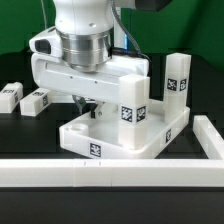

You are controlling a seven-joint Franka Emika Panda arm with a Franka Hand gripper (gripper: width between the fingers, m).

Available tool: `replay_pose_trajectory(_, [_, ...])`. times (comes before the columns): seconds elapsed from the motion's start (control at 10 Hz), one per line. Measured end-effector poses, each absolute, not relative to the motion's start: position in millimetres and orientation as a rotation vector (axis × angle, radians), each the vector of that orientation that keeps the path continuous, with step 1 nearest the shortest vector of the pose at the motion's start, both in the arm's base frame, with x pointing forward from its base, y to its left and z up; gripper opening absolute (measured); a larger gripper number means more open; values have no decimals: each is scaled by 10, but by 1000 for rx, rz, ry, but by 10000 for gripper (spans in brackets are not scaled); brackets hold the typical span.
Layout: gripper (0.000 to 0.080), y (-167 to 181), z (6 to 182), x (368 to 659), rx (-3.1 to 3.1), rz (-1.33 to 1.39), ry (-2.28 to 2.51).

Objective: Assemble desk

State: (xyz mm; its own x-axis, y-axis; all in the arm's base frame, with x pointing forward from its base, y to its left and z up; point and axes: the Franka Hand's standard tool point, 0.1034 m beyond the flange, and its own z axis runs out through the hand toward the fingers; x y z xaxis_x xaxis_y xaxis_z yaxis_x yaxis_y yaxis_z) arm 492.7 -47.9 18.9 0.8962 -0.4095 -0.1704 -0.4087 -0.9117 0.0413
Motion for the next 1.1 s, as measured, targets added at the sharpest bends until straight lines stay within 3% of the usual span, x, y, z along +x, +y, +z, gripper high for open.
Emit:
replay_pose_trajectory(0.4, [71, -398, 187, 5206, 3136, -232, -53])
replay_pose_trajectory(1.1, [63, -416, 187, 5264, 3069, -229, 675])
